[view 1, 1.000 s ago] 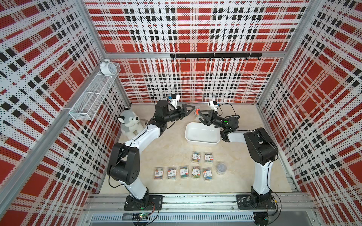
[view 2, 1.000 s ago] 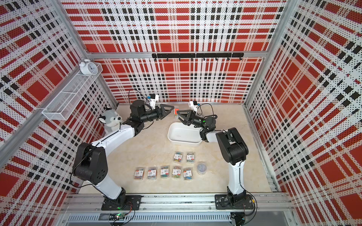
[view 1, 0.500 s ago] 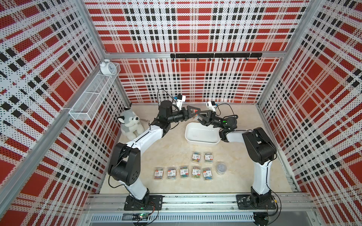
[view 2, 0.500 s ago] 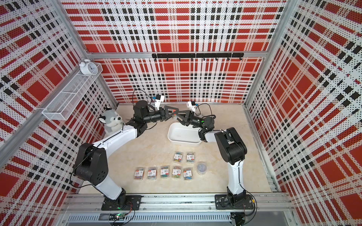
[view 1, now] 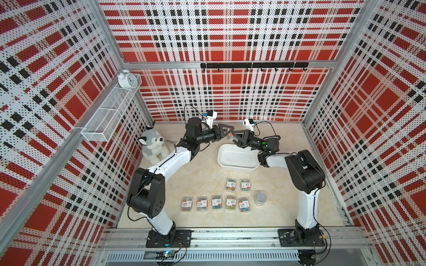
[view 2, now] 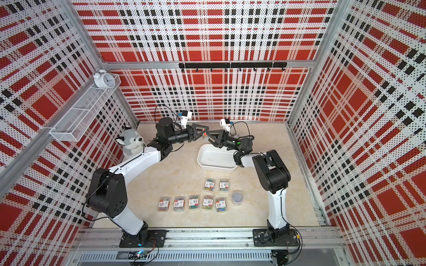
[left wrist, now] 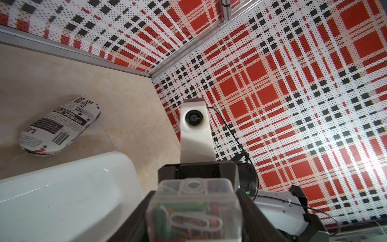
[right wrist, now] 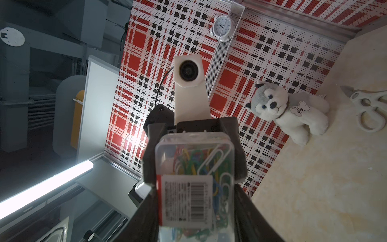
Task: Take the paper clips out of the storage box
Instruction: Place the boxed paper clips at the center of the board.
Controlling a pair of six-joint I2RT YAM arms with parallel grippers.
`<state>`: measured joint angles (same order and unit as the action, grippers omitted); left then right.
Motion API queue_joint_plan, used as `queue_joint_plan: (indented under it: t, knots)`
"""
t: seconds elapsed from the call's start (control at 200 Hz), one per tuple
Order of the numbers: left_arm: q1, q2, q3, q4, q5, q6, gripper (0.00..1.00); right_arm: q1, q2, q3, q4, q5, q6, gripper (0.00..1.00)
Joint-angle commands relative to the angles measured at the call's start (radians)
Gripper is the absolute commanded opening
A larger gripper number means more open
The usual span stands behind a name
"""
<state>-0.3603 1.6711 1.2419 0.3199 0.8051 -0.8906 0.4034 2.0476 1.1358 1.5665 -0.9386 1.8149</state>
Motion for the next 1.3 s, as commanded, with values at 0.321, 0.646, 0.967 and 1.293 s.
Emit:
queue_joint_plan:
  t: [0.321, 0.646, 0.967, 1.293]
  knots:
    - [0.007, -0.022, -0.007, 0.010, -0.012, 0.019, 0.43, 0.008, 0.014, 0.014, 0.072, -0.017, 0.029, 0.47]
    - [0.006, -0.031, -0.008, 0.025, 0.008, 0.014, 0.37, 0.007, 0.006, 0.007, 0.073, -0.025, 0.012, 0.71]
    - [0.022, -0.082, -0.042, 0.084, 0.053, -0.037, 0.36, -0.019, 0.010, -0.025, 0.069, -0.020, 0.004, 0.76]
    - [0.144, -0.236, -0.125, 0.008, 0.082, -0.064, 0.36, -0.124, -0.030, -0.073, 0.029, -0.036, -0.020, 0.76]
